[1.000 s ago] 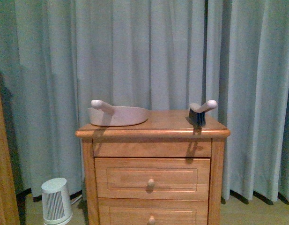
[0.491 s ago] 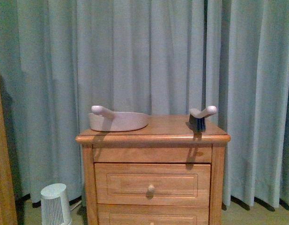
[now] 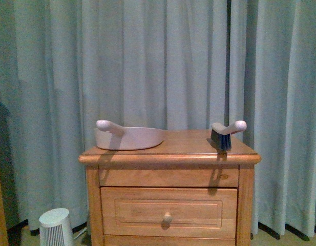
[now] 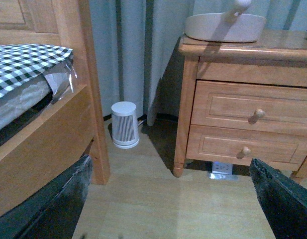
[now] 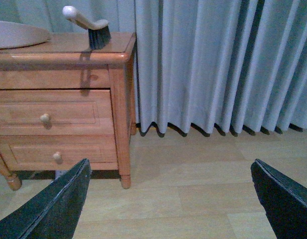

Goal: Clean up trash

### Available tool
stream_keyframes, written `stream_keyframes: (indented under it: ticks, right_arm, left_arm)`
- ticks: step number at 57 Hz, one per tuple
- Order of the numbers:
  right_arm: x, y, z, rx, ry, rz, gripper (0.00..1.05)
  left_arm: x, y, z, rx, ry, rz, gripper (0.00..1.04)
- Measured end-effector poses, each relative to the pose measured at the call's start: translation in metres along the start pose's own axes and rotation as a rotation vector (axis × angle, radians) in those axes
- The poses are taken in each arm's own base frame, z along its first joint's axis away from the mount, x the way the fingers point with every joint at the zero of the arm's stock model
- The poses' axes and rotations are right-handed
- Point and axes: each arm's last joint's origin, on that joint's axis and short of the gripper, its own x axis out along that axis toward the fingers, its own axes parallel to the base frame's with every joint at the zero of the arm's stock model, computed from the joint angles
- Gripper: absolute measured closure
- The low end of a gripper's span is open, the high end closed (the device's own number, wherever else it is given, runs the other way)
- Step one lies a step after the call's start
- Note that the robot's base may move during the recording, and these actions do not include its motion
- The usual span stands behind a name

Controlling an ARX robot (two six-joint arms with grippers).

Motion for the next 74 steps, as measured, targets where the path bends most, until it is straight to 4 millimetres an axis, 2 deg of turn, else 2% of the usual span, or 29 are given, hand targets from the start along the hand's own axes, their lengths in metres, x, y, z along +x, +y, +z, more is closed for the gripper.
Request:
stream_keyframes:
  ticks: [74]
  right_arm:
    - [0.0, 0.0, 0.0, 0.0, 0.0, 0.0, 0.07]
  left_arm:
    - [0.0, 0.0, 0.0, 0.0, 0.0, 0.0, 0.08]
